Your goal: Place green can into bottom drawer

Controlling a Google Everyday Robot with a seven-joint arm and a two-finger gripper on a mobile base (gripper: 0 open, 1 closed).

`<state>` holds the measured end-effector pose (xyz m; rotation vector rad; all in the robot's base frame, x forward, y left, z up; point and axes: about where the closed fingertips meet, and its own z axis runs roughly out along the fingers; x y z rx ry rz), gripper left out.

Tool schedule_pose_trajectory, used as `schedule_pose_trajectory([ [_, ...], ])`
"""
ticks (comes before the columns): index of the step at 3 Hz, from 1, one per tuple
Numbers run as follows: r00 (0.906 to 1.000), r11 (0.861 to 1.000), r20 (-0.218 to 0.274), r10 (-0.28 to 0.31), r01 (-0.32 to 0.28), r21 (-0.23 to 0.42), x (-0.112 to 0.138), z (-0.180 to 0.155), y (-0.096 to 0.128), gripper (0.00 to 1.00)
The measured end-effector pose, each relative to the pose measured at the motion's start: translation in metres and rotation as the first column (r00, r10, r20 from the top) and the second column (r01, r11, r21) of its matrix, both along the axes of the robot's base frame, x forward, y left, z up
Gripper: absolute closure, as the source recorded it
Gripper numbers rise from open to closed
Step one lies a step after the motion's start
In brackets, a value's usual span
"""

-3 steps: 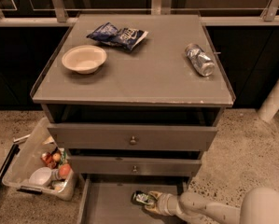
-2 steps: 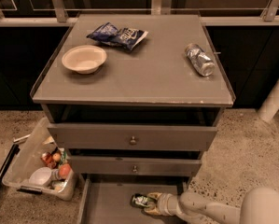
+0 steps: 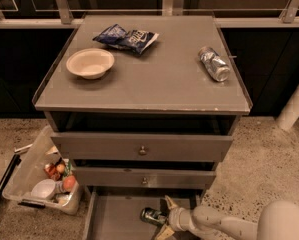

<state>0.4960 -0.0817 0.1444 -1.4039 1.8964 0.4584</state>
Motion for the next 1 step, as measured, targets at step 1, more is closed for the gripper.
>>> schedule_pose_trajectory([
  [1, 1.0000, 1.000, 0.000, 0.000, 0.000, 0.000, 0.0000, 0.0000, 0.0000, 0.00],
])
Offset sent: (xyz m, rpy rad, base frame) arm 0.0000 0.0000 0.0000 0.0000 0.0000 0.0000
